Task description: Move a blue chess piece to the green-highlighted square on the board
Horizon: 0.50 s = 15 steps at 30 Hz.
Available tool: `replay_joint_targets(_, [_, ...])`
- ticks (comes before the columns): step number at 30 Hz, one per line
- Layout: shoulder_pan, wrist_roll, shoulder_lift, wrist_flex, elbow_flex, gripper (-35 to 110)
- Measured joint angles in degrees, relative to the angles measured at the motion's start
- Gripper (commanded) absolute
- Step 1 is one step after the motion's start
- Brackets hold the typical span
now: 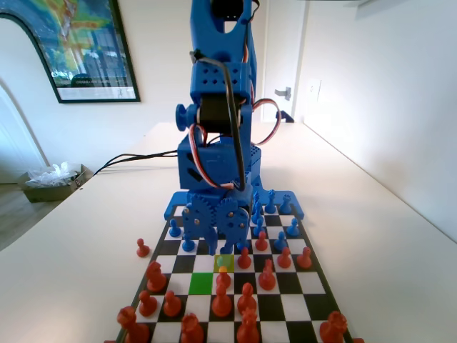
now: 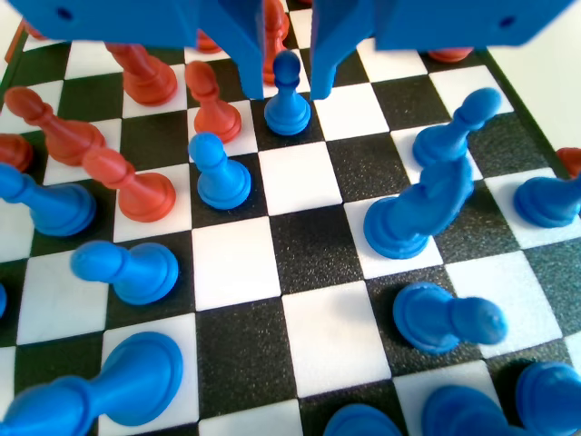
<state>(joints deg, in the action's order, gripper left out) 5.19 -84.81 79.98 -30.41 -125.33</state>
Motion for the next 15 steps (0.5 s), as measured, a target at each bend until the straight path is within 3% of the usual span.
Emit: replay_joint_targets(15, [0.62,-0.97,0.00,-0.88,0.26,1])
